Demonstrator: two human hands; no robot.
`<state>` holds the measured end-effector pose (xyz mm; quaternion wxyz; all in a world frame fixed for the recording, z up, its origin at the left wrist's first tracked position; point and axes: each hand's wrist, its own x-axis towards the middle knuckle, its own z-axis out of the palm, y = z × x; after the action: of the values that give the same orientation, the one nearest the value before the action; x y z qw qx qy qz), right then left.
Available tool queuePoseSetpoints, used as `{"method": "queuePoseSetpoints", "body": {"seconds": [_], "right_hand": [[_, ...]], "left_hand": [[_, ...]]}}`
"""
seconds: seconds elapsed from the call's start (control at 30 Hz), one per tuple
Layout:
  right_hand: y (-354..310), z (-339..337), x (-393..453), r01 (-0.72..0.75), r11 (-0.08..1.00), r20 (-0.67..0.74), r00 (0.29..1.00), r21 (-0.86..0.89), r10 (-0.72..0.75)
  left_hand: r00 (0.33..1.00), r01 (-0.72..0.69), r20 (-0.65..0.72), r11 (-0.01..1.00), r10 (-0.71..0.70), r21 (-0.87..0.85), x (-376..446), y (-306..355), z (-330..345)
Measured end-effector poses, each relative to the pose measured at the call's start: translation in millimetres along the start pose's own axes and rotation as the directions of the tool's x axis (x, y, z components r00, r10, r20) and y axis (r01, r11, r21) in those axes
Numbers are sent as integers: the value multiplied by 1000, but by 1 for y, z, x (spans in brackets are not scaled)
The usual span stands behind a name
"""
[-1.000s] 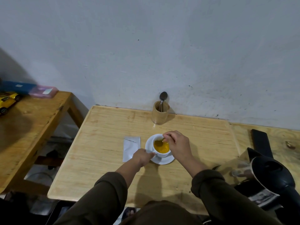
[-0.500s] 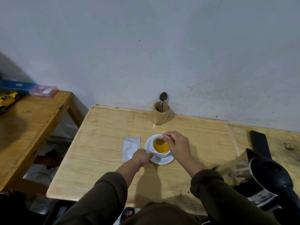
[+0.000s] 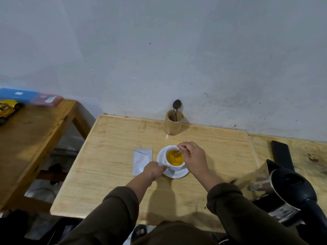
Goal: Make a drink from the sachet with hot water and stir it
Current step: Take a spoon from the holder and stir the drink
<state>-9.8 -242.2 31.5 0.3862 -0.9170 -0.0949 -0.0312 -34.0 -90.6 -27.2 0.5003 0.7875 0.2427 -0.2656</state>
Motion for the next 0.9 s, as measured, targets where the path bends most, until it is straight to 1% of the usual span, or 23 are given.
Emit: {"method": "queuePoseSetpoints", "body": {"seconds": [0.13, 0.2, 0.27, 0.33, 0.4, 0.53, 0.73, 0.8, 0.9], "right_hand": [[-2, 1, 1, -27, 998, 65, 998, 65, 23], [-2, 0, 2, -57, 996, 90, 995, 68, 50], [0, -1, 4, -64, 998, 85, 994, 29, 61], [2, -2, 6, -43, 999, 62, 997, -32, 45], [3, -3, 5, -17, 998, 49, 999, -53, 19], [2, -2, 0, 30, 1000, 62, 998, 7, -30], [-5, -3, 2, -35, 996, 136, 990, 79, 24], [-4, -4, 4, -41, 998, 123, 992, 47, 35], [-1, -4, 6, -16, 999, 80, 997, -47, 19]], "left_hand": [[1000, 9, 6, 1000, -9, -11, 2, -2, 0], [1000, 12, 5, 1000, -12, -17, 3, -2, 0], [1000, 21, 1, 1000, -21, -18, 2, -1, 1], [1000, 25, 0, 1000, -25, -18, 2, -1, 1], [1000, 30, 0, 999, -30, -22, 1, -1, 1], [1000, 30, 5, 999, -30, -40, 1, -2, 0], [999, 32, 1, 999, -32, -30, -1, 0, 1], [999, 35, 5, 999, -35, -33, -2, 0, 1], [1000, 29, 3, 999, -29, -30, -2, -1, 1]]}}
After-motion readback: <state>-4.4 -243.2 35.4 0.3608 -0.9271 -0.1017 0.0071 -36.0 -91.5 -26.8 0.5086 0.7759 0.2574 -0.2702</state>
